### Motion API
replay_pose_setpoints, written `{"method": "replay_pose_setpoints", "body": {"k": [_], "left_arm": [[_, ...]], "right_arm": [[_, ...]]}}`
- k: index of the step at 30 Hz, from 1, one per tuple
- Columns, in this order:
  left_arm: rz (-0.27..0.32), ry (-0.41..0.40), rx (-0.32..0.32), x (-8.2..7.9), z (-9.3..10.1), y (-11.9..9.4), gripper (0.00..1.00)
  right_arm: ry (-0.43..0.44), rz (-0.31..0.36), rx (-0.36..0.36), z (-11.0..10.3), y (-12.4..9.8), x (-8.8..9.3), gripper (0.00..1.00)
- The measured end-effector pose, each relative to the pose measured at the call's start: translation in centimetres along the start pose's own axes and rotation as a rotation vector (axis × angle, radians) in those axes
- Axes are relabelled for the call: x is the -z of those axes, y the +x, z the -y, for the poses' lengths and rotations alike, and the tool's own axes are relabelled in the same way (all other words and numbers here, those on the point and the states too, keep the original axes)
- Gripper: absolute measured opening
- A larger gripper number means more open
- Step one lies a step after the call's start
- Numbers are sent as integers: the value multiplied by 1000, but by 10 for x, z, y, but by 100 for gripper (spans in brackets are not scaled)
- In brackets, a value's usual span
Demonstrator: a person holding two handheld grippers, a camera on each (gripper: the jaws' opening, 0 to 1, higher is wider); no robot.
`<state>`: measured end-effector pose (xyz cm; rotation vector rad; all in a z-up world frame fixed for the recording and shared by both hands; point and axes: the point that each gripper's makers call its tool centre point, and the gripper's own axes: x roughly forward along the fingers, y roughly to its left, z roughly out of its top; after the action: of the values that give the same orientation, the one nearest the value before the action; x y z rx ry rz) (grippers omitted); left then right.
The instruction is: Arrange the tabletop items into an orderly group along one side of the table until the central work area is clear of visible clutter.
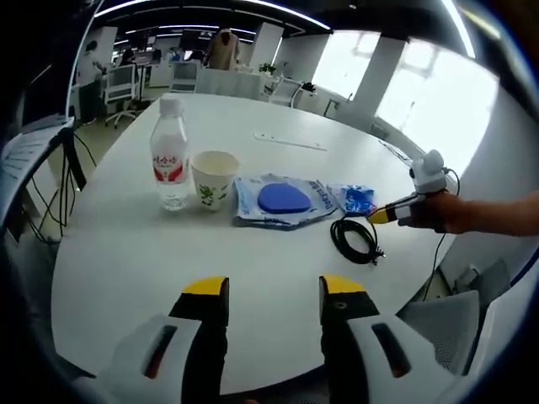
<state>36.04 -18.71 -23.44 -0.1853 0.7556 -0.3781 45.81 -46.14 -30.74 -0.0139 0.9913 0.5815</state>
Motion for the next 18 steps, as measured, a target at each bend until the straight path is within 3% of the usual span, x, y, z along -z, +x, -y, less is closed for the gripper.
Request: {"method": "replay_pose_setpoints", "body": {"k": [11,18], "left_arm": [[11,-9,-5,-1,-1,-2,42],[19,-15,-12,-3,-6,-4,42]], "right_arm": [[3,19,-6,-2,-13,3,18],[22,45,1,3,-28,10,20]]}}
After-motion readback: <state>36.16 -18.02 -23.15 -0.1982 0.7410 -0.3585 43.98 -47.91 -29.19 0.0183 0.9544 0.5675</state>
